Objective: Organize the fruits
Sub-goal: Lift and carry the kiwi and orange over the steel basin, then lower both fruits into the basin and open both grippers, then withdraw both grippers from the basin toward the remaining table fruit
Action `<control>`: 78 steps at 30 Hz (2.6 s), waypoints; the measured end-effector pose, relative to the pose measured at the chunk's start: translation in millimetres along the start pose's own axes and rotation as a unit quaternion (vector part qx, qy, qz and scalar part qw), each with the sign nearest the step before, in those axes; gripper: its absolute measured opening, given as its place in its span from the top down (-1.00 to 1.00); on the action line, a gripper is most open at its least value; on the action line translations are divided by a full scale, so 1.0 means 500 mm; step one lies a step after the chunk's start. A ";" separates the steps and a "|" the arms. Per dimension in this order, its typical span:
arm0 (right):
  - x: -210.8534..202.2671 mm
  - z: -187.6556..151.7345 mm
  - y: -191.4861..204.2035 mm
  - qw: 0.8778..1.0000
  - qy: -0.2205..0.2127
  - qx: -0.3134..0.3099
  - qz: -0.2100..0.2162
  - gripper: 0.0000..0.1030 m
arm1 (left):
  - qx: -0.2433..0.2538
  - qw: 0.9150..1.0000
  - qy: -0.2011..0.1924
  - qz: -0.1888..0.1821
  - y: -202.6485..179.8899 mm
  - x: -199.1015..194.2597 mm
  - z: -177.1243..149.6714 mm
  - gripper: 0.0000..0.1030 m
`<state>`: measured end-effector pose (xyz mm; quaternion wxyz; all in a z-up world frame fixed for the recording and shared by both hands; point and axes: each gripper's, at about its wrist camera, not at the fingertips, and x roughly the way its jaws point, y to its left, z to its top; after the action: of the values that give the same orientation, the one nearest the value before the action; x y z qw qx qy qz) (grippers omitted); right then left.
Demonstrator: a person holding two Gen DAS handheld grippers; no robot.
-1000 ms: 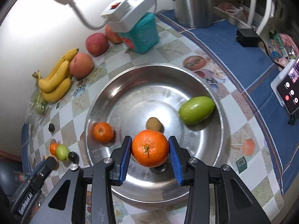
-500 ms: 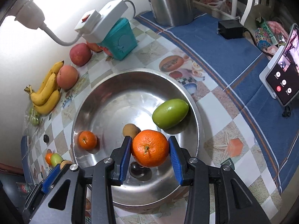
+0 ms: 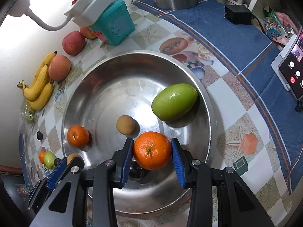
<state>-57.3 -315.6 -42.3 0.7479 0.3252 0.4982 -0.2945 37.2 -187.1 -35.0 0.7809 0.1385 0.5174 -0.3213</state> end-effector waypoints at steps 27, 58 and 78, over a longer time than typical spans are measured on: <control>0.032 -0.002 0.011 1.000 0.010 -0.008 -0.019 0.18 | 0.010 1.000 0.027 0.008 -0.005 0.050 -0.010 0.47; -0.031 0.004 0.044 0.999 -0.010 -0.045 -0.014 -0.07 | -0.050 0.998 -0.002 0.035 0.075 -0.053 0.030 0.24; -0.046 -0.016 0.094 0.996 -0.011 -0.091 -0.017 -0.07 | -0.145 0.988 -0.025 0.055 0.204 -0.116 0.028 0.10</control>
<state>-33.2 -277.8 -13.7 0.7747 0.2439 0.5198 -0.2648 97.9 -97.1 11.1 0.8218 0.0441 0.5305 -0.2034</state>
